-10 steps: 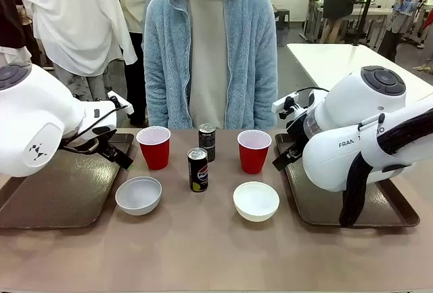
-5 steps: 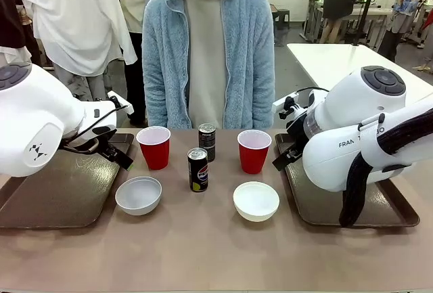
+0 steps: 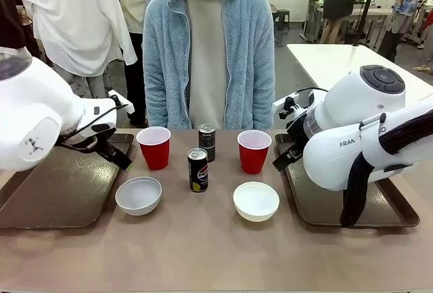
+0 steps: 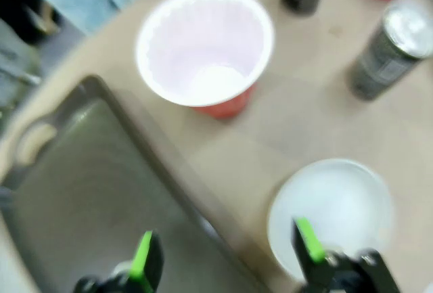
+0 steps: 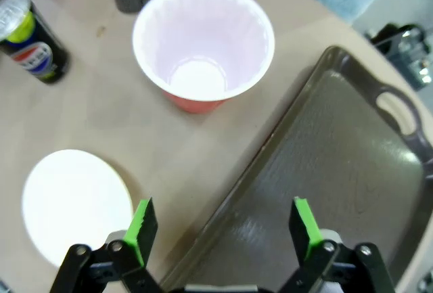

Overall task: Prepare tableware on both trays.
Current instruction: Pick up a Picnic Bowl from the table and place it on a Handle tray.

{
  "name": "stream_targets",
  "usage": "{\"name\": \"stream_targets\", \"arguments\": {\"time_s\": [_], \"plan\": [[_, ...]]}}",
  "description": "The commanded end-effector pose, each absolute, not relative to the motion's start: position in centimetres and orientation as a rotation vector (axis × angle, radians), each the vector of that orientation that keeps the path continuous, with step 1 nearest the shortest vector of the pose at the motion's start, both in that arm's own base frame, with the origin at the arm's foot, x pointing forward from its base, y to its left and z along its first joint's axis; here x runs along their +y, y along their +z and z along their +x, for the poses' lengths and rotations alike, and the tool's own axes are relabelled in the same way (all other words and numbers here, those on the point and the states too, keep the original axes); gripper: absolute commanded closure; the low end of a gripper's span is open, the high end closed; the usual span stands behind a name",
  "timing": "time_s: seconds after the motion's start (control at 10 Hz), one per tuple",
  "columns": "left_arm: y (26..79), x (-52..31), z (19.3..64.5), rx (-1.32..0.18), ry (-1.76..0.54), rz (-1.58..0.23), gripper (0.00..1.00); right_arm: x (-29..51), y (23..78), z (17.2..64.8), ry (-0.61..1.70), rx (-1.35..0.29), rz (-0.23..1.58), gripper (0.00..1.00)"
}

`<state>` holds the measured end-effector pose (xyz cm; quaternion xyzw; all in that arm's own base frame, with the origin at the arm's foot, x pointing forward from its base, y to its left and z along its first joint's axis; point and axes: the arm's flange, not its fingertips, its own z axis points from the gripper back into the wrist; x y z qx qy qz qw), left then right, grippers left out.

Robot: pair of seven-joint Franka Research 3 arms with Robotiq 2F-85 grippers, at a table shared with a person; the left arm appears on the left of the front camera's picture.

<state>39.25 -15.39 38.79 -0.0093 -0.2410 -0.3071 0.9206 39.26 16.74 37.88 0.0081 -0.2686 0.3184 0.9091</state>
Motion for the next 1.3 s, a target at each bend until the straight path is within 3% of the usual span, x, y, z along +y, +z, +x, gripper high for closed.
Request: {"name": "stream_targets", "arguments": {"time_s": [0.0, 0.2, 0.4, 0.5, 0.6, 0.7, 0.9, 1.0, 1.2], "plan": [[44.3, -13.8, 30.2, -0.34, -0.638, -0.058, 0.0, 15.7, 41.7, 31.4, 0.608, -0.408, -0.037, 0.0], [45.8, -10.6, 25.8, -0.222, -0.613, -0.094, 0.0, 13.4, 43.4, 24.2, 0.544, -0.3, -0.038, 0.0], [45.4, -9.9, 23.6, -0.209, -0.558, -0.131, 0.0, 12.5, 43.5, 19.3, 0.528, -0.258, -0.048, 0.0], [48.1, -13.1, 29.7, -0.224, -0.625, -0.094, 0.0, 16.2, 46.1, 31.0, 0.553, -0.301, -0.057, 0.0], [48.1, -13.1, 29.7, -0.224, -0.625, -0.094, 0.0, 16.2, 46.1, 31.0, 0.553, -0.301, -0.057, 0.0], [49.8, -11.9, 27.5, -0.197, -0.61, -0.114, 0.0, 15.7, 48.9, 27.0, 0.546, -0.265, -0.068, 0.0], [48.1, -7.5, 31.9, -0.213, -0.546, -0.729, 0.0, 9.1, 47.2, 32.0, 0.389, -0.169, 0.599, 0.0], [48.3, -3.5, 32.9, -0.244, -0.463, -0.984, 0.0, 4.5, 47.1, 32.2, 0.278, -0.199, 0.805, 0.0], [46.3, 2.5, 34.6, -0.268, -0.274, -1.197, 0.0, -2.0, 46.5, 31.2, 0.108, -0.226, 0.968, 0.0]]}}
